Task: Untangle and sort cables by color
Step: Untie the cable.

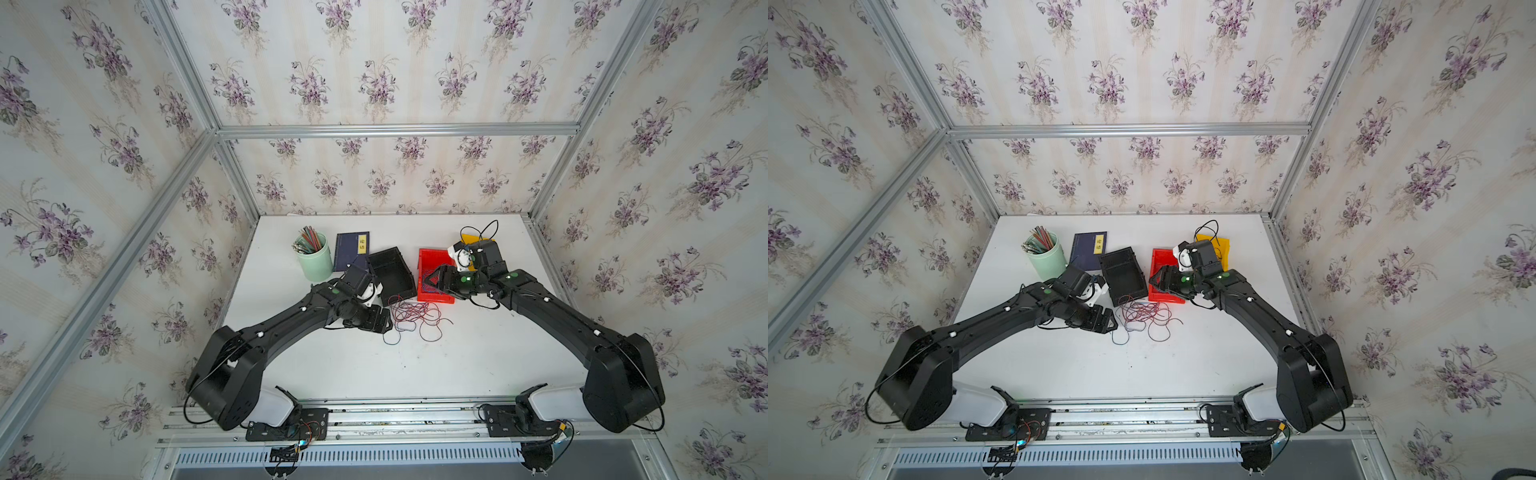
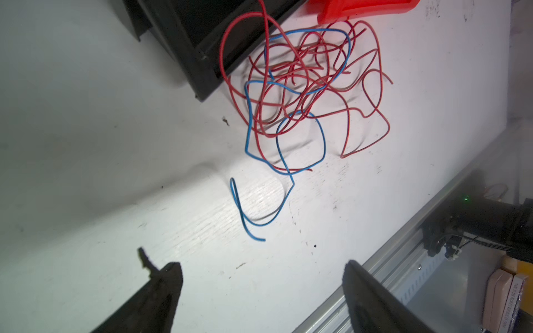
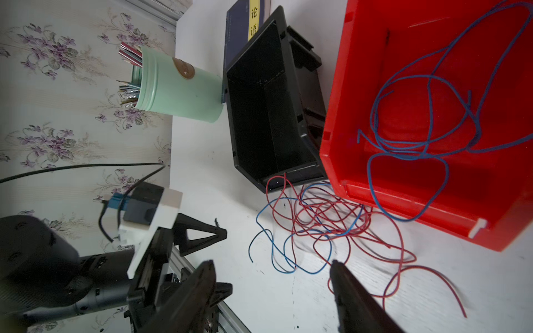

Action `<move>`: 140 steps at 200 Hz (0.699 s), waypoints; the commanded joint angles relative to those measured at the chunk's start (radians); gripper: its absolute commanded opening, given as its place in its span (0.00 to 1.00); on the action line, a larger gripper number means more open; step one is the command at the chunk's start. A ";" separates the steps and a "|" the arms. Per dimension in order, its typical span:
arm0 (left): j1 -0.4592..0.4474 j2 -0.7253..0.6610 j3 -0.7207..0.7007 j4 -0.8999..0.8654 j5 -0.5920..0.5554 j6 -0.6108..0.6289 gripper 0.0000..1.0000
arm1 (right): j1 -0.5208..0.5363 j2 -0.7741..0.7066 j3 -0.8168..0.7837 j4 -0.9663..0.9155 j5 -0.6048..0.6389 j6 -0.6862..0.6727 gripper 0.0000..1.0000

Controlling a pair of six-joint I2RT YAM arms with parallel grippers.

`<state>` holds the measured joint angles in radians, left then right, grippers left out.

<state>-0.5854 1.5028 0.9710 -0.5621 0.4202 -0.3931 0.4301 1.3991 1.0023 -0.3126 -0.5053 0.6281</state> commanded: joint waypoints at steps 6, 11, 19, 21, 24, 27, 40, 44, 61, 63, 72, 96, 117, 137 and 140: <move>-0.001 0.072 0.042 -0.024 0.055 0.030 0.86 | 0.000 0.025 0.051 0.000 0.005 -0.020 0.66; -0.001 0.087 0.049 -0.032 0.064 0.032 0.86 | -0.001 0.029 0.056 -0.008 0.012 -0.024 0.66; -0.002 0.107 0.060 -0.051 0.072 0.037 0.85 | 0.000 0.029 0.053 -0.009 0.020 -0.019 0.66; -0.002 0.111 0.062 -0.056 0.072 0.041 0.85 | -0.001 0.028 0.050 -0.006 0.020 -0.017 0.66; -0.002 0.115 0.064 -0.063 0.072 0.045 0.85 | 0.000 0.027 0.045 0.002 0.019 -0.012 0.66; -0.002 0.119 0.066 -0.068 0.071 0.047 0.85 | 0.000 0.025 0.040 0.010 0.017 -0.005 0.66; -0.002 0.129 0.066 -0.080 0.062 0.066 0.84 | 0.000 0.018 0.007 0.048 0.002 0.020 0.64; -0.002 0.132 0.066 -0.081 0.060 0.070 0.84 | 0.000 0.017 0.000 0.054 -0.001 0.024 0.64; -0.002 0.153 0.070 -0.074 0.060 0.079 0.80 | -0.001 0.015 -0.012 0.054 -0.003 0.023 0.62; -0.002 0.157 0.072 -0.073 0.062 0.080 0.80 | -0.001 0.015 -0.013 0.055 -0.001 0.022 0.62; -0.002 0.176 0.080 -0.070 0.070 0.080 0.77 | 0.000 0.012 -0.014 0.048 0.008 0.019 0.61; -0.002 0.206 0.087 -0.059 0.076 0.083 0.69 | 0.000 0.008 -0.011 0.042 0.008 0.019 0.58; -0.001 0.217 0.089 -0.051 0.080 0.089 0.56 | 0.000 -0.001 -0.007 0.031 0.017 0.016 0.58; -0.001 0.230 0.093 -0.060 0.083 0.091 0.37 | 0.000 -0.008 -0.011 0.027 0.023 0.015 0.57; -0.002 0.234 0.094 -0.063 0.083 0.092 0.35 | 0.001 -0.009 -0.013 0.027 0.023 0.015 0.57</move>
<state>-0.5877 1.7233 1.0569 -0.6117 0.4904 -0.3218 0.4301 1.3998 0.9890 -0.2897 -0.4957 0.6487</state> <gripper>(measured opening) 0.453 0.574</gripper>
